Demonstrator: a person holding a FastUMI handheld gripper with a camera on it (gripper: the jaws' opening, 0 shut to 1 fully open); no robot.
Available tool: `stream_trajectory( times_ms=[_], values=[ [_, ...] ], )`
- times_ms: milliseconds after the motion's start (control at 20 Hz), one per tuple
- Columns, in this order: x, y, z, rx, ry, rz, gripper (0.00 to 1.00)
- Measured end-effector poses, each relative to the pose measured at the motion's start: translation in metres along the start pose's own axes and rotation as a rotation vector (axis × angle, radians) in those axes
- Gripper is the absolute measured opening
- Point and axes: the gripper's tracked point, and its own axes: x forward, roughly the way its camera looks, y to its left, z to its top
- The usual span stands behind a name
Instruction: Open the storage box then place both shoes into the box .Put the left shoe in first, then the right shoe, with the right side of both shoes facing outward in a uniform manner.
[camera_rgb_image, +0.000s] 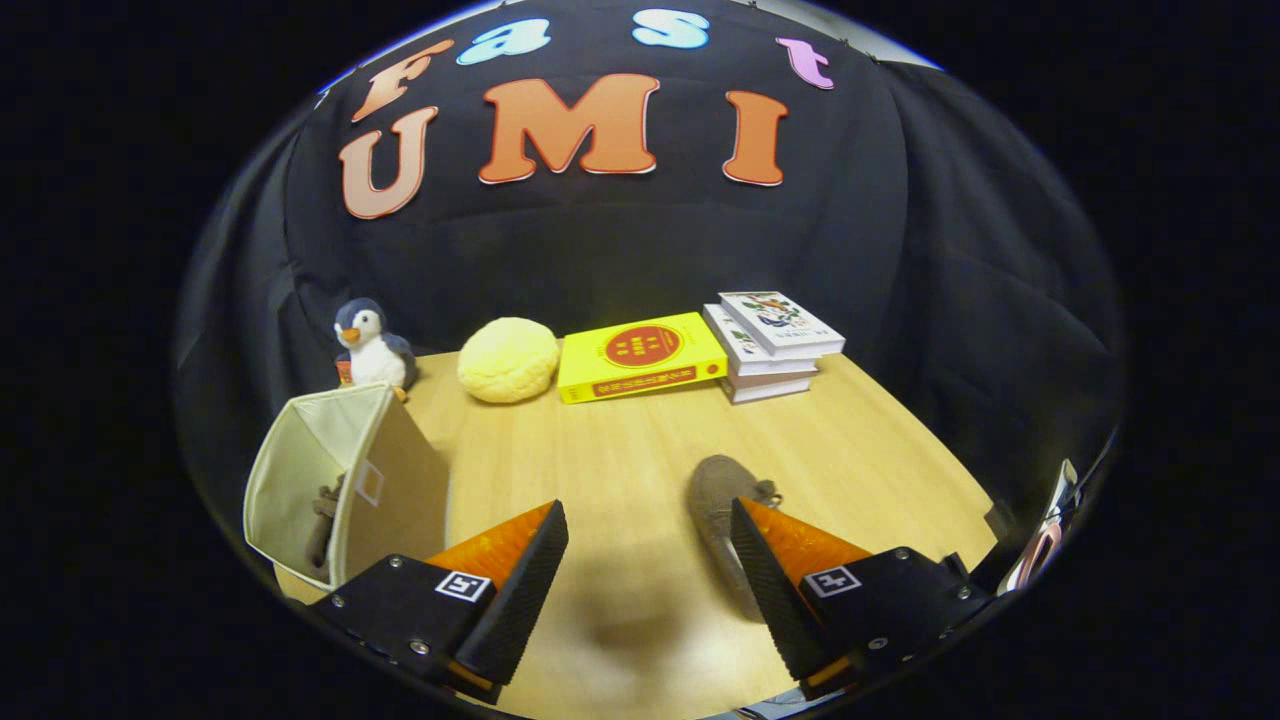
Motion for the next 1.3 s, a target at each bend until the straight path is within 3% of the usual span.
stream_trajectory(
  times_ms=[450,950,1100,1300],
  values=[
    [0.034,-0.11,-0.046,0.008,0.09,-0.051,0.98],
    [0.096,-0.111,-0.089,-0.034,0.171,0.039,0.98],
    [0.115,-0.109,-0.09,-0.026,0.178,0.055,0.87],
    [0.131,-0.094,-0.094,-0.016,0.194,0.111,0.55]
  ],
)
